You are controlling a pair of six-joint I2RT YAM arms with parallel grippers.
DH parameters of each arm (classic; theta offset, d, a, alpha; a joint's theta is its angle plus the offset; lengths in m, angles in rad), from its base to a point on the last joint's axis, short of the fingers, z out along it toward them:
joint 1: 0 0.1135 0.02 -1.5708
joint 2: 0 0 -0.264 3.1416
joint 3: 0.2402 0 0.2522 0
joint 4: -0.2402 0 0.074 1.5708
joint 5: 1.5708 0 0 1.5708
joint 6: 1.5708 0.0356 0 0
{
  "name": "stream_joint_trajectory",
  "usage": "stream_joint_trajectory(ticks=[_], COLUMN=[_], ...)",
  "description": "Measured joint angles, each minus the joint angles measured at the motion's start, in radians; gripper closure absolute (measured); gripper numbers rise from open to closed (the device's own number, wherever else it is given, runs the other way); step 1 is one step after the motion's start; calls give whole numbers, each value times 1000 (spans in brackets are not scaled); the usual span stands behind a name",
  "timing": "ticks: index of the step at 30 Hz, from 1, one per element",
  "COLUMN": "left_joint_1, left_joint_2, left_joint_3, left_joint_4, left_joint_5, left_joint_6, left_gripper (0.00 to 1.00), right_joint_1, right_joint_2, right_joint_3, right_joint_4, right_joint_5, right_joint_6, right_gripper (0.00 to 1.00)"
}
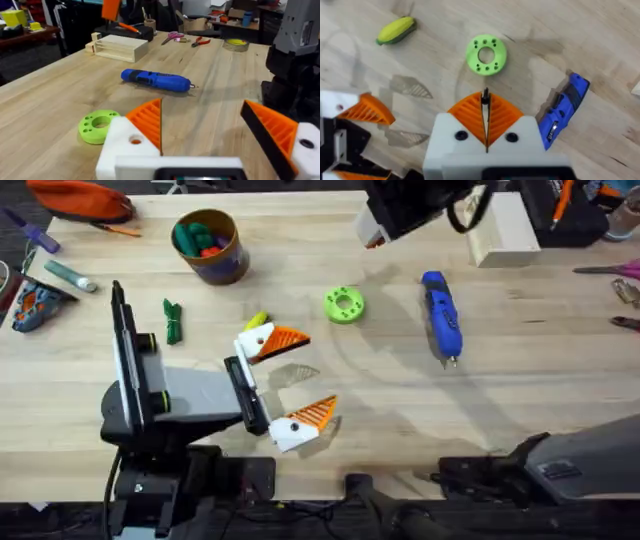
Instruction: Pick up the gripper from the table and insert it into the empty holder that is missing its gripper. Then pick up a screw, insert it into the mounting hole, and use the screwdriver to tighten it. Finally, clean up the table by picking up the vegetable and placing it into the bucket.
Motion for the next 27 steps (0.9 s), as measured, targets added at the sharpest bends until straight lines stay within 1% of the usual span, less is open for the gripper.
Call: stream_joint_trajectory(ticks=[6,13,18,21,27], left_joint_1=[0,0,0,0,0], left_joint_2=[0,0,0,0,0], left_joint_3=[0,0,0,0,0], left_joint_4=[0,0,0,0,0], left_joint_5=[0,0,0,1,2], left_joint_6=[0,0,0,0,0], left_gripper=[14,13,14,13,14], right_joint_1=[60,145,200,222,225], right_joint_2=[-14,-12,-9,8,66], right_joint_3=[16,120,163,189,270], right_joint_4=[-35,-69,-112,-125,-202], right_joint_5=[0,0,0,0,0], right_joint_6=[-10,-11,-11,-11,-11], right_gripper=[995,995,995,995,995])
